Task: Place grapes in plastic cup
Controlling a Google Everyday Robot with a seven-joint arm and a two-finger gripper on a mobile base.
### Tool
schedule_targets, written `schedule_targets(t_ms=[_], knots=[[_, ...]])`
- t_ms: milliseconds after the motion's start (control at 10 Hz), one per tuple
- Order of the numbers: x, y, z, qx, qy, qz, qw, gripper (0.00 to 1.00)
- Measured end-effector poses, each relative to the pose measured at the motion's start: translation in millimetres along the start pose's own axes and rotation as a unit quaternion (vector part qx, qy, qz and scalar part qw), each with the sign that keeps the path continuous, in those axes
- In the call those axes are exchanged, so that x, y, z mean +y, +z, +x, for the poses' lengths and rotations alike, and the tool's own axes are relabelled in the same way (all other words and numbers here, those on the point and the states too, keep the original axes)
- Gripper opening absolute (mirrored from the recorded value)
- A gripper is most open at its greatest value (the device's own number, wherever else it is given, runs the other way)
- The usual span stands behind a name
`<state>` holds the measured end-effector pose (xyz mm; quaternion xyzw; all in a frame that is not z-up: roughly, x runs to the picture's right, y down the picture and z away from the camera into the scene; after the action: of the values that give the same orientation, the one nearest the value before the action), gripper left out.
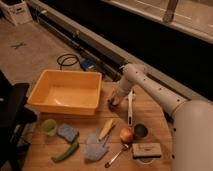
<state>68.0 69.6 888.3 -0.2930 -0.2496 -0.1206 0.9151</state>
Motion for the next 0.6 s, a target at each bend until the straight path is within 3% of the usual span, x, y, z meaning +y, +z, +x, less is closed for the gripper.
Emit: schedule_targets(t_ms=[400, 600], knots=[[1, -65, -3, 0.067, 0.003, 0.036, 0.9971, 0.0], [-4, -90, -9, 0.087, -0.002, 0.053, 0.9948, 0.0]])
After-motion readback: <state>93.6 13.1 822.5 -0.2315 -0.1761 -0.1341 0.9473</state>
